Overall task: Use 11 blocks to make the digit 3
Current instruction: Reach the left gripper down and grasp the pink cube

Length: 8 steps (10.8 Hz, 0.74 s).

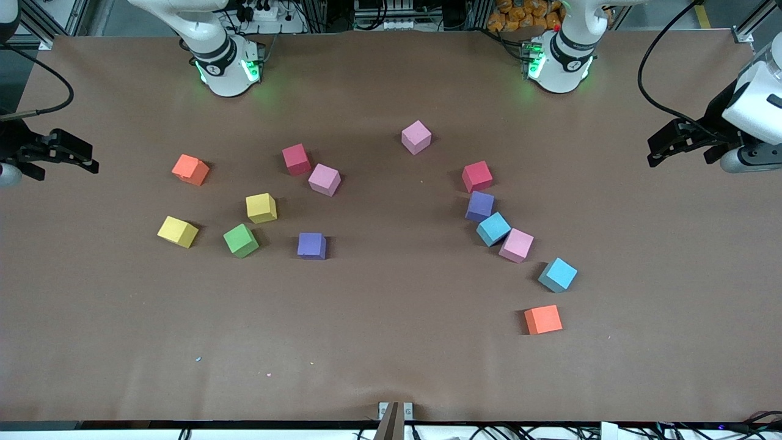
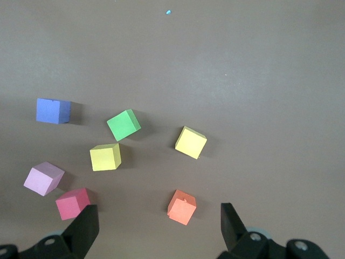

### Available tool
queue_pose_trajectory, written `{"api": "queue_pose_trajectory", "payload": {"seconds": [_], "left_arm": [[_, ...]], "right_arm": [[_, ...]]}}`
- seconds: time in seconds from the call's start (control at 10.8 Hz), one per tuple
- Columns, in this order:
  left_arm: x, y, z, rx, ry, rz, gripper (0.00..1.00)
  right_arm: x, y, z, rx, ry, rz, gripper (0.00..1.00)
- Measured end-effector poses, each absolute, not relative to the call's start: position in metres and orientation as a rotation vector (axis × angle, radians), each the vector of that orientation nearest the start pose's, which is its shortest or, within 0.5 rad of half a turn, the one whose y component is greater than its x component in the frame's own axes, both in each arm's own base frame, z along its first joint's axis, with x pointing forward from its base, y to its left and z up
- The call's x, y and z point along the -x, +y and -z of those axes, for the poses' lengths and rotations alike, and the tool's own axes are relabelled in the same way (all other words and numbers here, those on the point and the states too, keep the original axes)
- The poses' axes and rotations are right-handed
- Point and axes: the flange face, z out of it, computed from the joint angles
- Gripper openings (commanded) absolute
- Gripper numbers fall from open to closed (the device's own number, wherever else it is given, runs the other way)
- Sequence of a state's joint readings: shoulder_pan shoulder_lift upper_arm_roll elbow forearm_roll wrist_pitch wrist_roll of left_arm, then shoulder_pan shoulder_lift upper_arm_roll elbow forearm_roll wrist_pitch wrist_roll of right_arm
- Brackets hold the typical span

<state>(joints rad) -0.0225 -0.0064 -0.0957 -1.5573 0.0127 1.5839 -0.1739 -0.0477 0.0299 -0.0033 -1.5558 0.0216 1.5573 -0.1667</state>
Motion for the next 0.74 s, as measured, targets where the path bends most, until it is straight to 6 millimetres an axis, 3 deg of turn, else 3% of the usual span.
{"api": "queue_pose_trajectory", "payload": {"seconds": [0.28, 0.46, 0.55, 0.74], "left_arm": [[-0.549, -0.063, -0.638, 3.130, -0.091, 0.041, 1.00], [-0.551, -0.076, -0.627, 3.134, -0.064, 0.000, 1.00], [-0.557, -0.096, -0.610, 3.136, -0.054, -0.043, 1.00], [-0.568, -0.154, -0.557, 3.123, -0.076, -0.147, 1.00]], "right_arm": [[-0.562, -0.027, -0.614, 3.112, -0.179, -0.039, 1.00], [-0.562, -0.027, -0.614, 3.112, -0.178, -0.037, 1.00], [-0.562, -0.027, -0.614, 3.112, -0.178, -0.037, 1.00], [-0.562, -0.027, -0.614, 3.112, -0.177, -0.035, 1.00]]}}
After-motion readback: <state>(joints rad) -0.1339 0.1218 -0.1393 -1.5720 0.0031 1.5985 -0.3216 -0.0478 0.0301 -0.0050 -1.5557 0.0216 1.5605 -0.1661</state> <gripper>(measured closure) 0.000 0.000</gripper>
